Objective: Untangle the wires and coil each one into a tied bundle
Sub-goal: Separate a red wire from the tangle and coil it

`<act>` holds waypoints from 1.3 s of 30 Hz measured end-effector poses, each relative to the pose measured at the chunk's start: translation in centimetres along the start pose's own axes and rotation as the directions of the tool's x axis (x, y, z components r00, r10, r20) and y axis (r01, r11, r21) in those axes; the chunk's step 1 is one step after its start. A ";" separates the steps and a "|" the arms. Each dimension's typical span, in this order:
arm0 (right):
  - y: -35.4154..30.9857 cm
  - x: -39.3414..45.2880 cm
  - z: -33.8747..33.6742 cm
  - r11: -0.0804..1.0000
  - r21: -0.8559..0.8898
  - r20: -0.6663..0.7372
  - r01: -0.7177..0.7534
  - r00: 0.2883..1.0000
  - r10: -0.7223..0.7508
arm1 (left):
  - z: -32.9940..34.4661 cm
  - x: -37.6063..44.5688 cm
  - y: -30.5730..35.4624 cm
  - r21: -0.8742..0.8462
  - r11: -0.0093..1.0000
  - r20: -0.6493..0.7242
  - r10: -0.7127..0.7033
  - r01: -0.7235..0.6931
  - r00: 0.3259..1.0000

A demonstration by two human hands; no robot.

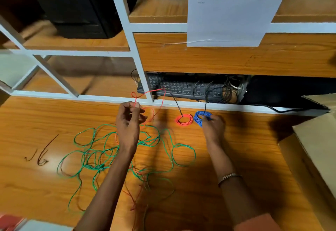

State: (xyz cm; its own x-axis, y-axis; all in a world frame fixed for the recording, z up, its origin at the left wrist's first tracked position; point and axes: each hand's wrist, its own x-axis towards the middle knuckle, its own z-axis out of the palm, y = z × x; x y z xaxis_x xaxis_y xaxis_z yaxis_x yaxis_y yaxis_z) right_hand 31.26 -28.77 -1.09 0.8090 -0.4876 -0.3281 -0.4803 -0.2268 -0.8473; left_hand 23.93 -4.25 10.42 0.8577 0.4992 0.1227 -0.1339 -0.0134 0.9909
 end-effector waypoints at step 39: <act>-17.1 -17.7 12.9 0.793 -0.063 0.769 0.606 0.536 -0.349 | -22.9 -2.4 -1.2 0.828 0.509 0.070 -0.511 0.236 0.857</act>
State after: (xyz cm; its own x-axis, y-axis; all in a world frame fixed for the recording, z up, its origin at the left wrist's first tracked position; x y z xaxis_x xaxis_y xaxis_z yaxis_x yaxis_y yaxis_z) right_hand 29.52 -5.43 13.80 0.8617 0.4659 -0.2012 0.0884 -0.5283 -0.8444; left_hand 10.64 14.44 7.62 0.8378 0.3741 -0.3976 0.5454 -0.6060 0.5790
